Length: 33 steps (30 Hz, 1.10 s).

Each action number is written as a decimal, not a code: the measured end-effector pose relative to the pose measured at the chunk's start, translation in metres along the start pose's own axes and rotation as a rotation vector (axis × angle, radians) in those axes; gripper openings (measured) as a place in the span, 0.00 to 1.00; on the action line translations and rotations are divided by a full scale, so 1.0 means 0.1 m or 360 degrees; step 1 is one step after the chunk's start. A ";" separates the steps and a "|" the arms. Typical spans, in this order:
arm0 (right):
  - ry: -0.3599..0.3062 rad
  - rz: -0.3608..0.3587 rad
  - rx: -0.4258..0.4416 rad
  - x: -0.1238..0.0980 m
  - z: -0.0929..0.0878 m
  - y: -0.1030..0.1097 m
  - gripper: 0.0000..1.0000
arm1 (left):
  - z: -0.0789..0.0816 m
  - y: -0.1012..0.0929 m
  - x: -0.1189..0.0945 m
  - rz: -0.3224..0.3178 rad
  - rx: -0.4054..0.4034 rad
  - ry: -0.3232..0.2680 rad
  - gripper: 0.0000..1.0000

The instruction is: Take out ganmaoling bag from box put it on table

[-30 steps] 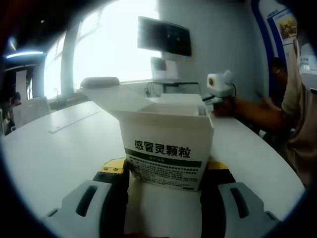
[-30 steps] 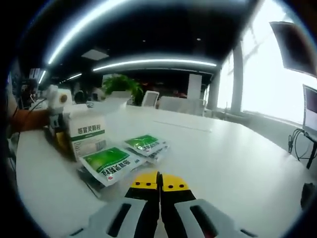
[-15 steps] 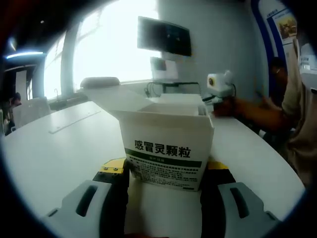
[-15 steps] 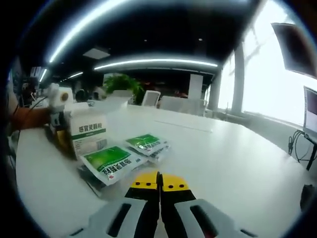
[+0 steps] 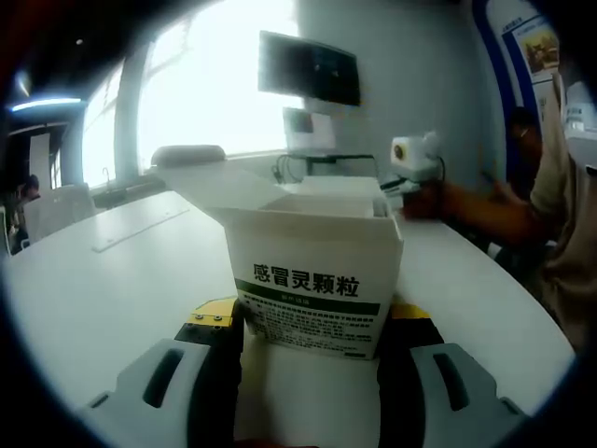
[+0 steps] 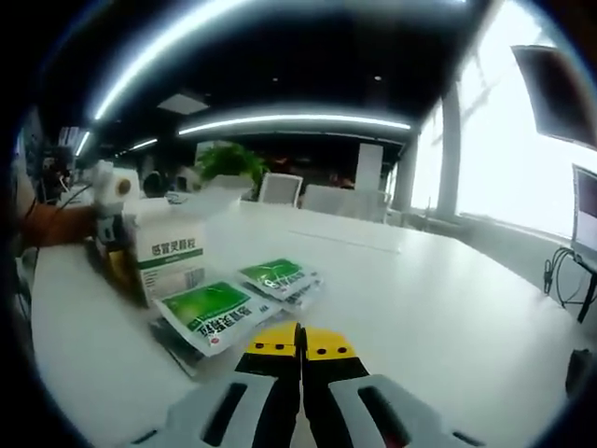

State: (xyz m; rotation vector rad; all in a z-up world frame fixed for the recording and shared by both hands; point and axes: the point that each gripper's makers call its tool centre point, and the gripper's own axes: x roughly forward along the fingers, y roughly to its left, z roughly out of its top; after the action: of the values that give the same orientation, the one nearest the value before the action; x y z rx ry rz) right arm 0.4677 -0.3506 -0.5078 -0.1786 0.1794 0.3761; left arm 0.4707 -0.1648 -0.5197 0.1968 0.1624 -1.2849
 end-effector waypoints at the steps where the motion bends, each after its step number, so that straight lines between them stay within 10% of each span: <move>1: 0.0005 -0.0003 0.0008 0.00 0.01 0.00 0.00 | 0.00 0.00 0.00 0.0000 0.0000 0.0000 0.49; 16: -0.0010 0.0069 0.0048 -0.07 0.71 0.34 0.00 | 0.00 0.00 0.00 0.0001 0.0007 -0.0001 0.49; 33: 0.0093 0.0410 -0.0287 0.07 1.14 1.11 0.00 | 0.00 0.01 0.01 0.0001 -0.0003 0.0002 0.49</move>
State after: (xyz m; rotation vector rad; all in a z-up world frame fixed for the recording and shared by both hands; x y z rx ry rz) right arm 0.4481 -0.2230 -0.4140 -0.3462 0.2272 0.6442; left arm 0.4715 -0.1656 -0.5198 0.1964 0.1648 -1.2840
